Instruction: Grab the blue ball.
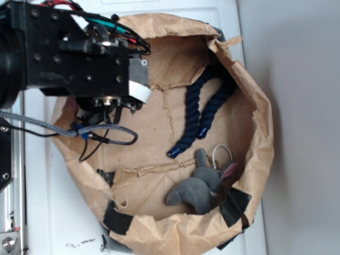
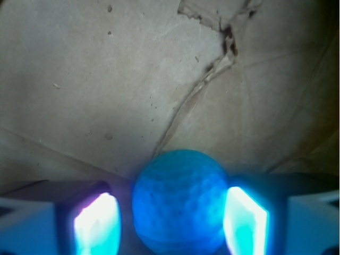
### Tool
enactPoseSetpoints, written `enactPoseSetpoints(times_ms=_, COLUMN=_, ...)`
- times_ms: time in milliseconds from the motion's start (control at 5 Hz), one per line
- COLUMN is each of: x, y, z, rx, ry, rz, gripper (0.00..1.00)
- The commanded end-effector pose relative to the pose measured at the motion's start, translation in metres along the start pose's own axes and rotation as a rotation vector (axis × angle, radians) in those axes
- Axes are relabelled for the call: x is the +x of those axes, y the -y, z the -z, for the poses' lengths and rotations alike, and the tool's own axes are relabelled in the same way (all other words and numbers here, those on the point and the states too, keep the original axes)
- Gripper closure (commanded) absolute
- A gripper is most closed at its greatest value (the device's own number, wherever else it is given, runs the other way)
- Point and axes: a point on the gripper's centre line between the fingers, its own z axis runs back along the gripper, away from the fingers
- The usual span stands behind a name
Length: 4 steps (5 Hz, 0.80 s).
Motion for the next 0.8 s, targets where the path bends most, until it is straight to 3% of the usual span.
enactPoseSetpoints(times_ms=0, x=0.0014, y=0.0001, z=-0.0101, rx=0.02, ry=0.037, rz=-0.019, gripper=1.0)
enactPoseSetpoints(times_ms=200, x=0.0032, y=0.0002, z=-0.0095, rx=0.011, ry=0.046, rz=-0.025, gripper=1.0)
enactPoseSetpoints(times_ms=600, x=0.0041, y=0.0011, z=-0.0156, rx=-0.06, ry=0.118, rz=-0.085, gripper=1.0)
